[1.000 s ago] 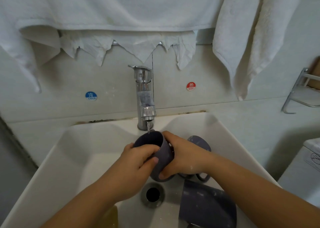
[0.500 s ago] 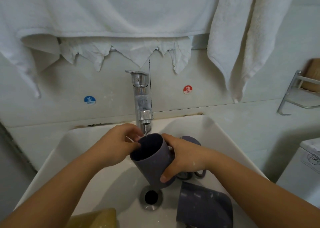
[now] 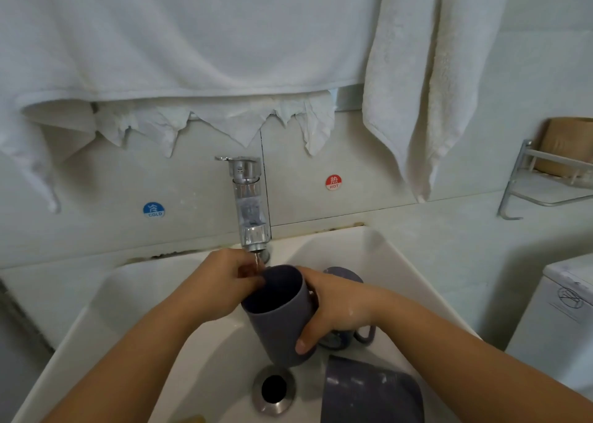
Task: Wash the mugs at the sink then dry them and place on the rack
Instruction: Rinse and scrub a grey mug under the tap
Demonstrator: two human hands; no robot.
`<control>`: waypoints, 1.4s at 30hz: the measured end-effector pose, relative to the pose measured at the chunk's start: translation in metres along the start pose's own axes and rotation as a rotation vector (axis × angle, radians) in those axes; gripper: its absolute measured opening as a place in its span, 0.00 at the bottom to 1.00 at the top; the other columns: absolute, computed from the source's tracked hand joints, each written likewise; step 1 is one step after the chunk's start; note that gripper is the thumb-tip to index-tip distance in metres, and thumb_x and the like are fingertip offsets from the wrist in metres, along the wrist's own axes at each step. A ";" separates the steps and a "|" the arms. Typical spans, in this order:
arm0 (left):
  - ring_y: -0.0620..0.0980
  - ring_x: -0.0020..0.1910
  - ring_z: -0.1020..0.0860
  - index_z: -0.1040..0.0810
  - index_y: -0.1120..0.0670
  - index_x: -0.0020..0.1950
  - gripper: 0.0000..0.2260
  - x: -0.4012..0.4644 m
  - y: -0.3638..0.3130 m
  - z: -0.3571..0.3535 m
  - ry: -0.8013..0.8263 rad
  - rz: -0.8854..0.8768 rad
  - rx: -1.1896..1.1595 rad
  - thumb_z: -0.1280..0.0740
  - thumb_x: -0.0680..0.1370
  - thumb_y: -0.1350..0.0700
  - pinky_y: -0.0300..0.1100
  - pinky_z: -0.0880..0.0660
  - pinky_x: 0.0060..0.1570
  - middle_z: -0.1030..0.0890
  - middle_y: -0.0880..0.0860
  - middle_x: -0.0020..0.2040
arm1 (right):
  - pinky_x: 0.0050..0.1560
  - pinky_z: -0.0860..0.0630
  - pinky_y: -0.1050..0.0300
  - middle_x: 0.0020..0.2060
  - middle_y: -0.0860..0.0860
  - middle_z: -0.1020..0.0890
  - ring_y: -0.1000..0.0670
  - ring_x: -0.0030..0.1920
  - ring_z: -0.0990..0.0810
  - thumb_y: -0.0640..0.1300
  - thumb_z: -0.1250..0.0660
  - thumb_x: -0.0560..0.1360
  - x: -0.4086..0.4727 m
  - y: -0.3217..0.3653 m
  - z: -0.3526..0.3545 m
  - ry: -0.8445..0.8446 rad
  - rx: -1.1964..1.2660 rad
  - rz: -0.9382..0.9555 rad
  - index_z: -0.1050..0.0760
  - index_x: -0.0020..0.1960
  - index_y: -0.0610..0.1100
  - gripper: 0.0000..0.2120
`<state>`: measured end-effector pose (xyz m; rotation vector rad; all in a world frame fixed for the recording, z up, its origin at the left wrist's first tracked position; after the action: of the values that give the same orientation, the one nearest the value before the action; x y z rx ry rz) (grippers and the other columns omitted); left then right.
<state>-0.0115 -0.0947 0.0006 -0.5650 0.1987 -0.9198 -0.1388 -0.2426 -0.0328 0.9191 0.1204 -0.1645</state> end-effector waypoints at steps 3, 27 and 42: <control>0.49 0.41 0.21 0.21 0.54 0.43 0.02 -0.004 0.002 0.003 0.015 0.009 0.052 0.30 0.76 0.57 0.45 0.21 0.45 0.21 0.51 0.41 | 0.65 0.27 0.50 0.63 0.58 0.26 0.53 0.63 0.26 0.42 0.20 0.61 -0.002 0.004 -0.003 -0.014 -0.060 0.013 0.38 0.70 0.54 0.44; 0.43 0.47 0.18 0.28 0.45 0.59 0.39 -0.057 0.015 -0.027 -0.063 0.092 -0.770 0.15 0.53 0.52 0.36 0.21 0.38 0.18 0.47 0.52 | 0.61 0.23 0.53 0.62 0.55 0.25 0.53 0.60 0.24 0.41 0.22 0.65 -0.001 0.022 -0.026 -0.014 0.170 0.032 0.38 0.70 0.53 0.40; 0.44 0.49 0.20 0.30 0.42 0.57 0.33 -0.051 0.011 -0.036 0.036 0.166 -0.528 0.18 0.58 0.48 0.36 0.21 0.38 0.21 0.43 0.53 | 0.48 0.25 0.61 0.52 0.49 0.22 0.51 0.48 0.22 0.42 0.37 0.79 0.000 0.001 0.010 -0.420 0.096 -0.199 0.30 0.60 0.50 0.11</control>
<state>-0.0488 -0.0623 -0.0391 -1.0036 0.5216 -0.7135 -0.1382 -0.2501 -0.0255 0.9497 -0.1877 -0.5471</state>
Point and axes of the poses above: each hand's wrist, its own x-axis towards the middle knuckle, its own z-axis out of the back of the hand, y = z × x, the point moved 1 cm from there along x, towards the middle knuckle
